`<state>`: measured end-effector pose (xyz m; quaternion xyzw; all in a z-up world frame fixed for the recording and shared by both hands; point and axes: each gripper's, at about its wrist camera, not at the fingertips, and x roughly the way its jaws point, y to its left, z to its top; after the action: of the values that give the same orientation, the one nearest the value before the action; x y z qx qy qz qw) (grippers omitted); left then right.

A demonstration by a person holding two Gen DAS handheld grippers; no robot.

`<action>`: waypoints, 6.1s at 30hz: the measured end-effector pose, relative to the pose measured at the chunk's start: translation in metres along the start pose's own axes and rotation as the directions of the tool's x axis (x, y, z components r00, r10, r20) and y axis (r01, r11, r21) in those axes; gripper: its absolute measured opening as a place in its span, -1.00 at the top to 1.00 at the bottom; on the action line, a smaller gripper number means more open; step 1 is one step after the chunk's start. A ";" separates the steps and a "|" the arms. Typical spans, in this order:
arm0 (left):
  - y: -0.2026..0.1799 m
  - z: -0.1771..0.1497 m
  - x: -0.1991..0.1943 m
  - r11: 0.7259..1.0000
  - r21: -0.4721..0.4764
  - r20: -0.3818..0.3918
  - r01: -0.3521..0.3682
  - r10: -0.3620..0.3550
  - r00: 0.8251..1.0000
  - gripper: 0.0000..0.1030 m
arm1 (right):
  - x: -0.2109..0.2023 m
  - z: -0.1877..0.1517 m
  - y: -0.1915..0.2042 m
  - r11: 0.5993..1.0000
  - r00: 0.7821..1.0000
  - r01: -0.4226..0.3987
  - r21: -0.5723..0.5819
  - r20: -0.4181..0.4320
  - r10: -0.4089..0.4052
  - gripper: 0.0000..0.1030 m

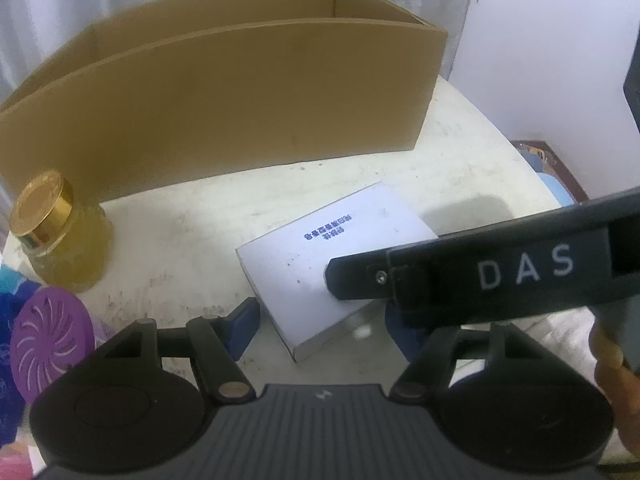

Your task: Organize objects

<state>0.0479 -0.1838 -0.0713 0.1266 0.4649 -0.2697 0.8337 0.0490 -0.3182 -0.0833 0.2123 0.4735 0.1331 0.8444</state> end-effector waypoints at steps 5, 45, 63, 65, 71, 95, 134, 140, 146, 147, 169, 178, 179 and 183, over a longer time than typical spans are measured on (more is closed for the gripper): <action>-0.001 -0.002 -0.004 1.000 -0.007 0.003 -0.005 0.005 1.000 -0.36 | -0.002 -0.001 0.004 1.000 1.000 0.005 0.000 -0.005 -0.005 -0.36; 0.018 0.170 -0.045 0.988 -0.152 0.272 0.003 0.039 0.962 -0.36 | -0.075 0.179 0.049 0.976 0.986 0.033 -0.215 0.166 0.004 -0.38; 0.041 0.212 0.055 0.936 -0.348 0.026 0.048 -0.041 0.999 -0.32 | 0.033 0.283 0.014 0.948 0.969 0.056 -0.313 -0.212 -0.127 -0.40; 0.042 0.215 0.062 0.931 -0.360 0.003 0.055 -0.057 0.998 -0.32 | 0.044 0.290 0.015 0.945 0.962 0.055 -0.324 -0.237 -0.137 -0.41; 0.045 0.216 0.072 0.923 -0.376 -0.035 0.086 -0.107 0.994 -0.32 | 0.060 0.291 0.008 0.937 0.941 0.067 -0.342 -0.291 -0.174 -0.42; 0.037 0.217 0.058 0.950 -0.287 0.025 0.122 -0.120 0.992 -0.20 | 0.062 0.284 0.019 0.887 0.948 0.094 -0.452 -0.231 -0.218 -0.06; 0.112 0.069 -0.074 0.946 -0.314 0.179 0.083 -0.027 0.984 -0.28 | 0.038 0.256 0.025 0.936 0.945 0.089 -0.341 -0.267 -0.187 0.16; 0.132 0.046 -0.079 0.932 -0.344 0.184 0.115 -0.053 0.982 -0.31 | 0.053 0.255 0.039 0.925 0.906 0.153 -0.348 -0.324 -0.272 0.41; 0.147 0.038 -0.085 0.918 -0.370 0.212 0.141 -0.064 0.975 -0.33 | 0.036 0.276 0.061 0.922 0.925 0.182 -0.341 -0.260 -0.278 0.41; 0.150 0.037 -0.085 0.916 -0.374 0.215 0.143 -0.065 0.975 -0.33 | 0.036 0.277 0.063 0.921 0.924 0.189 -0.341 -0.256 -0.285 0.41; 0.174 0.024 -0.083 0.896 -0.420 0.216 0.143 -0.055 0.975 -0.35 | 0.099 0.282 0.063 0.927 0.923 0.231 -0.295 -0.235 -0.305 0.35; 0.183 0.019 -0.085 0.887 -0.449 0.199 0.107 -0.018 0.980 -0.35 | 0.142 0.300 0.081 0.888 0.942 0.224 -0.402 -0.146 -0.304 0.35; 0.185 0.019 -0.084 0.885 -0.454 0.195 0.103 -0.014 0.981 -0.35 | 0.148 0.302 0.083 0.883 0.943 0.220 -0.415 -0.140 -0.301 0.35; 0.192 0.017 -0.083 0.875 -0.475 0.184 0.089 0.000 0.983 -0.35 | 0.169 0.308 0.083 0.881 0.947 0.189 -0.433 -0.158 -0.280 0.35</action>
<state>0.1339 -0.0056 0.0002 -0.1201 0.4435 -0.1751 0.8708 0.3979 -0.2448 -0.0267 -0.0455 0.5457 0.1485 0.8235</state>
